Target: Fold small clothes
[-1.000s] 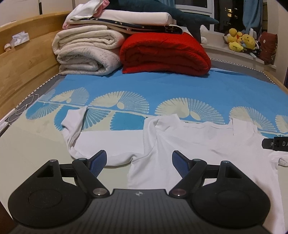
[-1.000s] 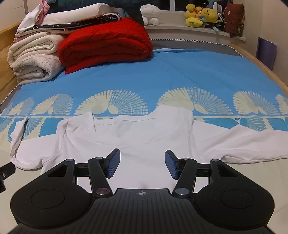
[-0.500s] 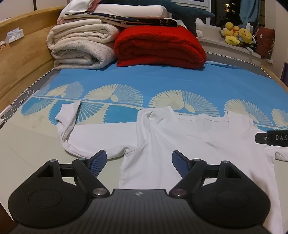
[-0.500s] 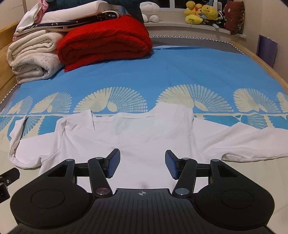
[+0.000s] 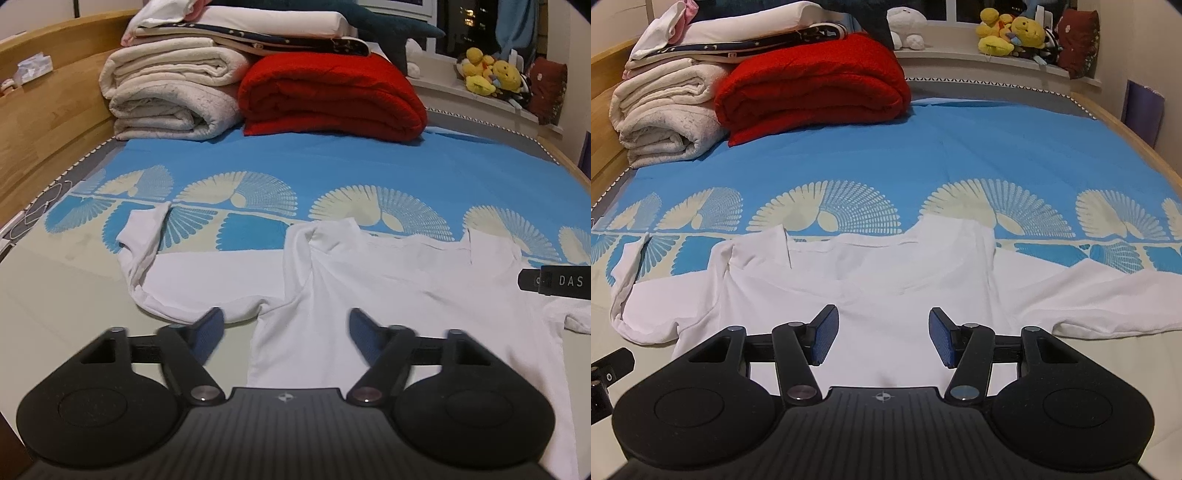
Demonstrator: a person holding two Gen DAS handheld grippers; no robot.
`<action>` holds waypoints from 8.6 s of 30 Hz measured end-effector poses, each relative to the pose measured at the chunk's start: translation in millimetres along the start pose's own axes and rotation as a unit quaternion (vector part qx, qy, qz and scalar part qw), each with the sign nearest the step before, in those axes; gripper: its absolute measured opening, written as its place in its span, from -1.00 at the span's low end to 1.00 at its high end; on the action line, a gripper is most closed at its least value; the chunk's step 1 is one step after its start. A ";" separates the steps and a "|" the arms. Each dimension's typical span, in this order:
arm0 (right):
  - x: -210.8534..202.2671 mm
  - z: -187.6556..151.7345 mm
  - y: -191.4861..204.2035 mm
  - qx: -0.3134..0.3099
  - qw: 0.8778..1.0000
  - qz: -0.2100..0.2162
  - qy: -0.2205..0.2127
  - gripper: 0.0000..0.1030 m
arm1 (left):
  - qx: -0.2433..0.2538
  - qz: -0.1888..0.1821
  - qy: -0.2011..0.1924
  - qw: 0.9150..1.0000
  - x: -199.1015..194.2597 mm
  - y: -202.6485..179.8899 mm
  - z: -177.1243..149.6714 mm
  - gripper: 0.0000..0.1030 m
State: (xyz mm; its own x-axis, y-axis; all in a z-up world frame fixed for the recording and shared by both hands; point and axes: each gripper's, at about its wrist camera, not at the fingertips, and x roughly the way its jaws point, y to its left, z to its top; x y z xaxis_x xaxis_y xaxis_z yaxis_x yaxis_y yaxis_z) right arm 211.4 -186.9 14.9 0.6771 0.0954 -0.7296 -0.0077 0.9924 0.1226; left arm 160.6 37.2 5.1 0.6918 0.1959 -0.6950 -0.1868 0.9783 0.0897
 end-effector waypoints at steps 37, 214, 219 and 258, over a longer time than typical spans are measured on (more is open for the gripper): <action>35.6 19.5 -66.4 0.090 0.994 -0.033 0.045 -0.53 | -0.060 0.097 0.109 0.987 311.9 204.6 104.1 -0.21; 30.3 12.5 -218.5 0.164 0.985 -0.055 0.010 -0.24 | 0.047 -0.097 0.086 0.990 47.1 -31.4 89.9 -0.11; 4.4 -2.1 -251.4 0.183 0.981 -0.057 -0.023 -0.22 | 0.044 -0.099 0.029 0.994 23.4 -51.9 63.8 0.04; 2.4 47.8 -84.7 -0.075 0.944 0.073 -0.312 -0.94 | -0.058 -0.058 0.082 0.993 86.0 28.0 70.8 0.02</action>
State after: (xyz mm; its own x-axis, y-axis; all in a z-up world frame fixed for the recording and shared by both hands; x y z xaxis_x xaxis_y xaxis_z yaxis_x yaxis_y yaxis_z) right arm 248.8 -274.4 35.0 0.9620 0.2149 -0.1682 -0.2075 0.9764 0.0603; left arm 264.3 86.2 -1.6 0.5928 0.0603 -0.8031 -0.1992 0.9772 -0.0737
